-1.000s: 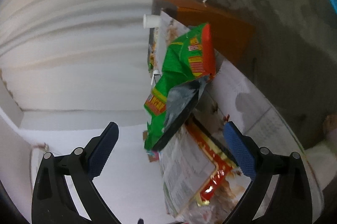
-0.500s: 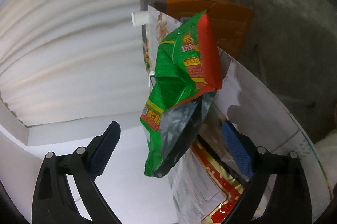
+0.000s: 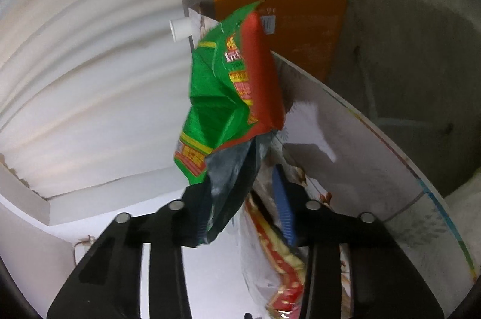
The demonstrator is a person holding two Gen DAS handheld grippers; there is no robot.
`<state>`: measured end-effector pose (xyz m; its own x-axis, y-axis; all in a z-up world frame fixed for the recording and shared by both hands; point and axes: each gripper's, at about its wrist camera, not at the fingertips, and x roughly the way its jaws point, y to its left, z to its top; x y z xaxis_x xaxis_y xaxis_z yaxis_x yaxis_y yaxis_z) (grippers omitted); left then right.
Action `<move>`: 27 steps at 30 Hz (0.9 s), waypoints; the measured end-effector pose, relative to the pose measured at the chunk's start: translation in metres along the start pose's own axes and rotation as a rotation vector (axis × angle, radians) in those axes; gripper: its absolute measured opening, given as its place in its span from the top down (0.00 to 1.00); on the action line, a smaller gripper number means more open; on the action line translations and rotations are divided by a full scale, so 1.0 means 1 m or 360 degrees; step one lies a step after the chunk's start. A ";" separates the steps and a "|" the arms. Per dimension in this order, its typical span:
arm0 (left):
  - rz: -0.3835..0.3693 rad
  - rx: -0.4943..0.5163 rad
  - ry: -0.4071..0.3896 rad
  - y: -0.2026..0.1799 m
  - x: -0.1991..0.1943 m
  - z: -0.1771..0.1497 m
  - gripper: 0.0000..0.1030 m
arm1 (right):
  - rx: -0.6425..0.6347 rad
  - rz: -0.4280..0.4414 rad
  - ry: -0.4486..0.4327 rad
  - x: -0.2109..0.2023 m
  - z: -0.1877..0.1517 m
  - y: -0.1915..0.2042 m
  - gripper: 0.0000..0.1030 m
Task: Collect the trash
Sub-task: 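Reach the right tool to the green snack bag and grasp it, then grasp the red-white snack wrapper with the left tool while the right tool lifts the green bag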
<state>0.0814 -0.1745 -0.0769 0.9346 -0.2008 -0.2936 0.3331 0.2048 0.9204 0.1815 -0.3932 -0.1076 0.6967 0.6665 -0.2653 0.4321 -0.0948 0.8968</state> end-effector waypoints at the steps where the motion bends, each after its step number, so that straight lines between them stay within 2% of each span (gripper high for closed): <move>1: 0.0007 -0.0005 -0.0001 0.004 0.002 0.002 0.89 | 0.0009 0.0015 0.0008 0.000 -0.001 -0.003 0.76; 4: 0.0030 -0.0013 -0.0012 0.010 0.000 0.004 0.94 | 0.0039 0.0077 0.0035 0.003 -0.002 -0.011 0.90; 7: 0.0077 -0.0013 -0.0026 0.013 -0.005 0.004 0.97 | 0.0013 0.0136 0.0037 0.004 -0.006 -0.011 0.95; 18: 0.0250 -0.0101 -0.0089 0.042 -0.021 -0.008 1.00 | -0.0206 0.0276 0.0023 -0.004 -0.025 0.023 1.00; 27: 0.0407 -0.0146 -0.0165 0.064 -0.031 -0.016 1.00 | -0.0330 0.0409 -0.0055 -0.041 -0.045 0.038 1.00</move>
<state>0.0759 -0.1396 -0.0135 0.9736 -0.2272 -0.0228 0.1026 0.3463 0.9325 0.1437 -0.3905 -0.0470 0.7884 0.6145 -0.0294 0.1162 -0.1019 0.9880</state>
